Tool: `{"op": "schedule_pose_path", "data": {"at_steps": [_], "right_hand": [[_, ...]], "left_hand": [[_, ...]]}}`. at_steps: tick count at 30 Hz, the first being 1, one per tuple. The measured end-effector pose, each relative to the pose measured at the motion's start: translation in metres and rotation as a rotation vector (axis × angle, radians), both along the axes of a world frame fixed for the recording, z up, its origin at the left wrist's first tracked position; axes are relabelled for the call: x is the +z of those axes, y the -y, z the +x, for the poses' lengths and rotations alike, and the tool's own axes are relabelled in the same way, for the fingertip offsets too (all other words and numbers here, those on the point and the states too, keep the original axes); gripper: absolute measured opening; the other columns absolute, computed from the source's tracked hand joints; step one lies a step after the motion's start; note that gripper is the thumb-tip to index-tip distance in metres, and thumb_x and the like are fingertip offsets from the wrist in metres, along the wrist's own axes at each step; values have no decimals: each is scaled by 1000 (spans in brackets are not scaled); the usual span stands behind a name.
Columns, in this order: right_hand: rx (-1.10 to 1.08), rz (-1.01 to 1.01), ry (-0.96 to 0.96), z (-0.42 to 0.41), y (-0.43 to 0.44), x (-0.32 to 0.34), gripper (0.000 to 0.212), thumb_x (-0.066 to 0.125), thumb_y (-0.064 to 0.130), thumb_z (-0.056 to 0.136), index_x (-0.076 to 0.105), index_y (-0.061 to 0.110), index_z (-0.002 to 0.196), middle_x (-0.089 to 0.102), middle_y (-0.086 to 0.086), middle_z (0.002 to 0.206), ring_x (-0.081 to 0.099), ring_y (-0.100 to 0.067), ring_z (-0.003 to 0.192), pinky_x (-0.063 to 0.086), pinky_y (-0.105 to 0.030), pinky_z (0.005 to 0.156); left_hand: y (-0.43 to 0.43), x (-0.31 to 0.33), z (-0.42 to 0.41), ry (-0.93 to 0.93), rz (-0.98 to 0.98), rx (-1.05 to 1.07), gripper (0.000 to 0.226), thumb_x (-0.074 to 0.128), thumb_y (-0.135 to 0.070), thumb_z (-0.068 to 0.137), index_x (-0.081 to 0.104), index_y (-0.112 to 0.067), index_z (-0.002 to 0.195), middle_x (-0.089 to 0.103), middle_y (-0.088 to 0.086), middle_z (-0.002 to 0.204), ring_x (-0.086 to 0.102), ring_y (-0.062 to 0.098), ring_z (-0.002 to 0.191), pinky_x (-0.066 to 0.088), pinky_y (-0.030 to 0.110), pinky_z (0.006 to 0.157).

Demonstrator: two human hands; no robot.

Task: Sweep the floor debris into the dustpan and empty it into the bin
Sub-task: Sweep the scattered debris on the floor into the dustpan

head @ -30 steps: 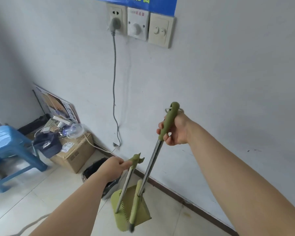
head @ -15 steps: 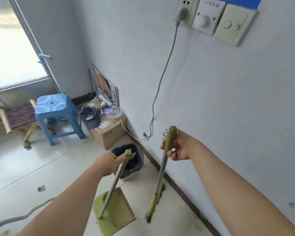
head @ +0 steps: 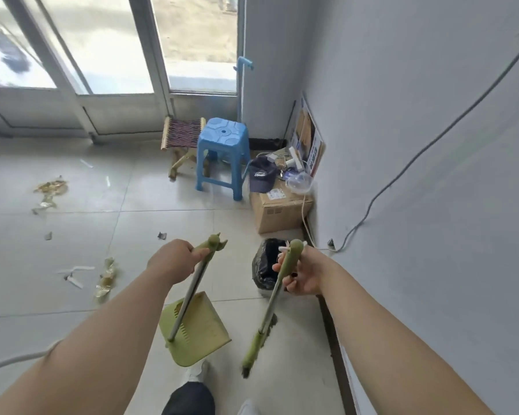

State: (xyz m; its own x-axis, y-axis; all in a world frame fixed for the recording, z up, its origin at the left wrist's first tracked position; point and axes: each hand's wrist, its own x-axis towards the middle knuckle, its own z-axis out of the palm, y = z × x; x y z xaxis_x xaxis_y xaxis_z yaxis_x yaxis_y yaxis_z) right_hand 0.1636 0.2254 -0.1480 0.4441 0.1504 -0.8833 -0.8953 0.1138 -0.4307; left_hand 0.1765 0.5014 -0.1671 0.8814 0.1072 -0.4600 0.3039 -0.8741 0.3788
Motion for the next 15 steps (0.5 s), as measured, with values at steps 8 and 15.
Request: {"op": "schedule_pose_path", "data": {"at_steps": [8, 15], "right_hand": [[184, 26, -45, 36, -75, -19, 25, 55, 31, 91, 56, 10, 76, 54, -10, 79, 50, -22, 53, 41, -22, 39], [230, -87, -90, 69, -143, -12, 45, 73, 14, 75, 56, -2, 113, 55, -23, 93, 58, -23, 62, 53, -24, 45]], "left_hand": [[-76, 14, -30, 76, 70, 292, 55, 45, -60, 94, 64, -11, 76, 66, 0, 68, 58, 18, 59, 39, 28, 52], [-139, 15, -28, 117, 73, 466, 57, 44, -60, 94, 65, -10, 79, 70, 0, 73, 61, 21, 62, 40, 28, 55]]}}
